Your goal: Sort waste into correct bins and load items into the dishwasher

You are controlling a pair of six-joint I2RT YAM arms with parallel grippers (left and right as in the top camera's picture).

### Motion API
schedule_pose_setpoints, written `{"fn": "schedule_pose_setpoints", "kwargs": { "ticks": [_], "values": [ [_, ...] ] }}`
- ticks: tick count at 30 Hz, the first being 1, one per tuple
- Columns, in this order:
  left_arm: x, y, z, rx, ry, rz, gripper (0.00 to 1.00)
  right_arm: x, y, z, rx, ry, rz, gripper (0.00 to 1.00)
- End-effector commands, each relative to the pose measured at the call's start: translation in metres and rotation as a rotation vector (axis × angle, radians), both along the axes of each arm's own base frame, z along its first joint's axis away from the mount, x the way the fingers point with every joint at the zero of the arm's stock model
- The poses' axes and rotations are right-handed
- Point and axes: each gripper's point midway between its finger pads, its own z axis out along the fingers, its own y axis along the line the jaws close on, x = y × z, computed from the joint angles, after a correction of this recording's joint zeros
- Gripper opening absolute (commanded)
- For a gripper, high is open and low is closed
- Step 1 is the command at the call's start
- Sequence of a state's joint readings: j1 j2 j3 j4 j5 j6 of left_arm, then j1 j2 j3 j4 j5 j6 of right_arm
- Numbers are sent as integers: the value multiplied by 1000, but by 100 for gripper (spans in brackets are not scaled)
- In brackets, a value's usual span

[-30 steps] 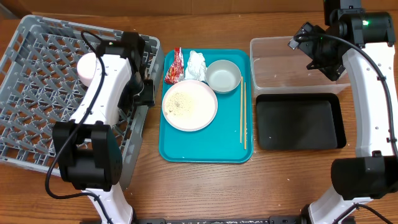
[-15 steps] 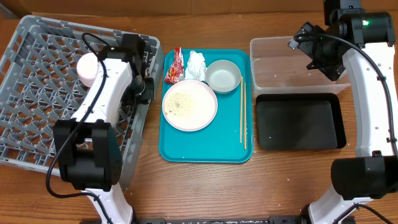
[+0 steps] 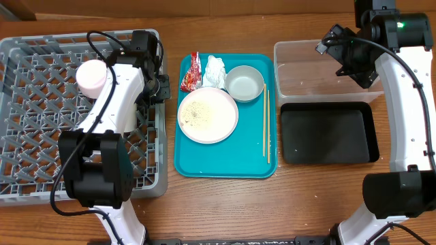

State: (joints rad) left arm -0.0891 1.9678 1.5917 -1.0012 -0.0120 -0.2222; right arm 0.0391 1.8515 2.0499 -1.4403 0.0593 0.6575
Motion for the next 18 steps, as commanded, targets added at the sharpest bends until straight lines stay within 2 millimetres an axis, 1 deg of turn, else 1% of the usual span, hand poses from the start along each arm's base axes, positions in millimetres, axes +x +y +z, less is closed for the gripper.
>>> {"fn": "schedule_pose_setpoints", "kwargs": {
  "ticks": [1,6,9,12,14,18],
  "values": [
    [-5,-9,-5,-53,26,40,12,2,-2,8,-10,-25,-2,100],
    [-11,-8,-6,-52,51,40,10,2,-2,8,-10,-26,-2,100],
    [-16,-9,-6,-58,73,32,12,2,-2,8,-10,-26,-2,100],
    [-18,-9,-4,-57,82,32,27,2,-2,8,-10,-26,-2,100],
    [-16,-9,1,-57,79,32,43,2,-3,8,-10,-26,-3,100],
    [-11,-10,20,-59,63,32,50,2,-2,8,-10,-26,-2,100]
  ]
}}
